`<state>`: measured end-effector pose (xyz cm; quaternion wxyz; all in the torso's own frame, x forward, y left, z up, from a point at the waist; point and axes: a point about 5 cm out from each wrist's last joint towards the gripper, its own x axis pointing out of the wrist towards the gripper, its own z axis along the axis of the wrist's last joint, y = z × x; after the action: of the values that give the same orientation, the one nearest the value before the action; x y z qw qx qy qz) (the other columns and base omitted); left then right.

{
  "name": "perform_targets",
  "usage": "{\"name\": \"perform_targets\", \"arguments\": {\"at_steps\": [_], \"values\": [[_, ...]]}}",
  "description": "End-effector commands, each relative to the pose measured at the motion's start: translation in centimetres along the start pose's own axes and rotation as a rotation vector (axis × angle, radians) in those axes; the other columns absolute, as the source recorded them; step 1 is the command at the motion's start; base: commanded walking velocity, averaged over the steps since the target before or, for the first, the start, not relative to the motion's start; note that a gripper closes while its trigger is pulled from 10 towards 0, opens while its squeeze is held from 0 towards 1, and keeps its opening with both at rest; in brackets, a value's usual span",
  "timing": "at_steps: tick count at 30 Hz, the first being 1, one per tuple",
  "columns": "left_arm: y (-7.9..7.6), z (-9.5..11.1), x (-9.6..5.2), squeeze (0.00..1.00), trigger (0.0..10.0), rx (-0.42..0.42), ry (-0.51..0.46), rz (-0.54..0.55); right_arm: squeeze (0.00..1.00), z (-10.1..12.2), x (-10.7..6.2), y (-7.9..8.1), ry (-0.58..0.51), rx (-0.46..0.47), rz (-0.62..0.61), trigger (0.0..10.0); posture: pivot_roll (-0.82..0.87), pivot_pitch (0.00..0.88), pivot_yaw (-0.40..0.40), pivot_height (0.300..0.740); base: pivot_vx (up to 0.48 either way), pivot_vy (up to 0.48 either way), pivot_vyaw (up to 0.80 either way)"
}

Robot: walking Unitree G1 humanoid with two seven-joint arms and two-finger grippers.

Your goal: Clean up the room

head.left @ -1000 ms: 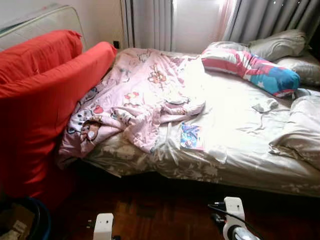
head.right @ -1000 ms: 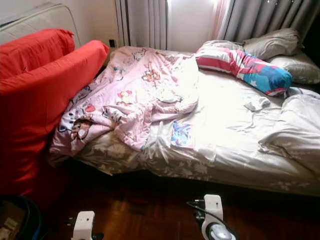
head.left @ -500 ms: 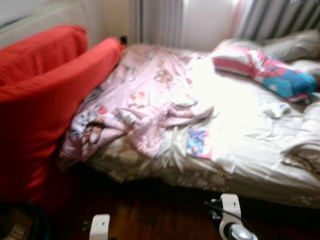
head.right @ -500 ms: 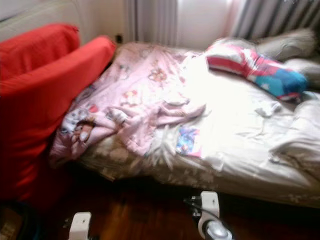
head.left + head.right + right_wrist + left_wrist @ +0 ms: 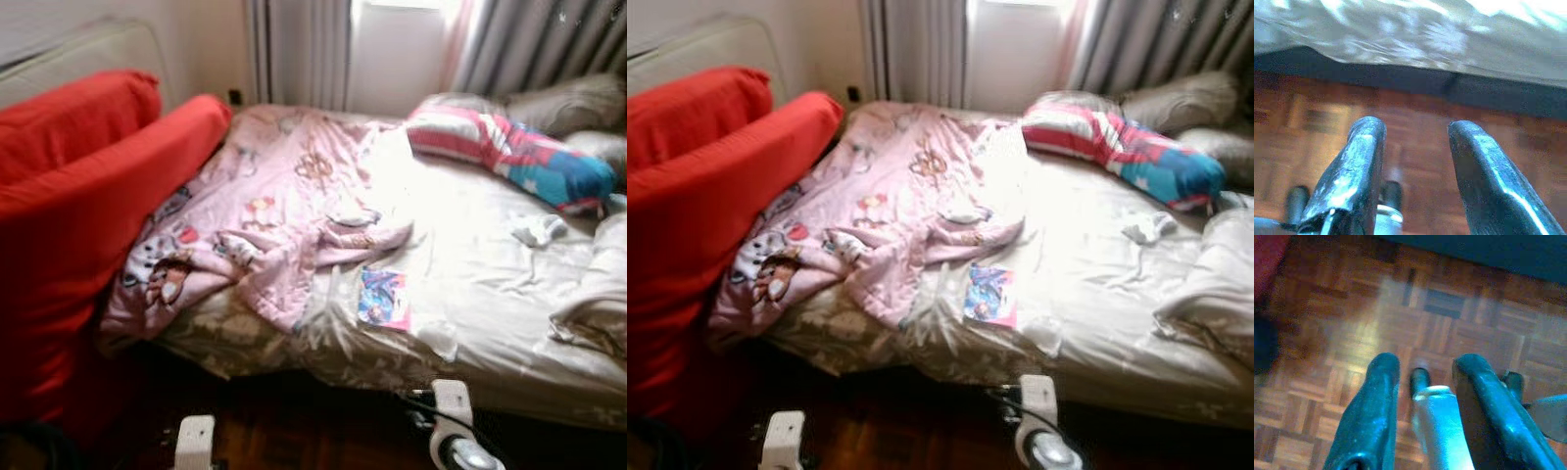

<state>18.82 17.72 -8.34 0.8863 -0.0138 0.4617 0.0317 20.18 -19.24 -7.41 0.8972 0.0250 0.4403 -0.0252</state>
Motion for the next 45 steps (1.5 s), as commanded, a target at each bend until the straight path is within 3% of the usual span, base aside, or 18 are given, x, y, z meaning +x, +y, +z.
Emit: {"name": "perform_targets", "arguments": {"at_steps": [1, 38, 45], "values": [[0.87, 0.13, -0.04, 0.00, 10.0, 0.007, -0.004, 0.019, 0.00, 1.37, 0.26, 0.73, -0.038, 0.001, 0.017, 10.0, 0.00, 0.000, -0.045, 0.740, 0.285, 0.000, 0.00], [0.88, 0.22, -0.03, 0.00, 10.0, 0.010, -0.006, 0.017, 0.00, 1.53, 0.28, 0.80, -0.042, -0.017, 0.028, 10.0, 0.00, 0.000, -0.043, 0.740, 0.287, 0.000, 0.00], [0.90, 0.43, -0.04, 0.00, 10.0, 0.002, -0.030, 0.017, 0.00, 1.74, 0.22, 0.66, -0.090, 0.040, -0.011, 10.0, 0.00, 0.000, -0.041, 0.740, 0.287, 0.000, 0.00]]}}
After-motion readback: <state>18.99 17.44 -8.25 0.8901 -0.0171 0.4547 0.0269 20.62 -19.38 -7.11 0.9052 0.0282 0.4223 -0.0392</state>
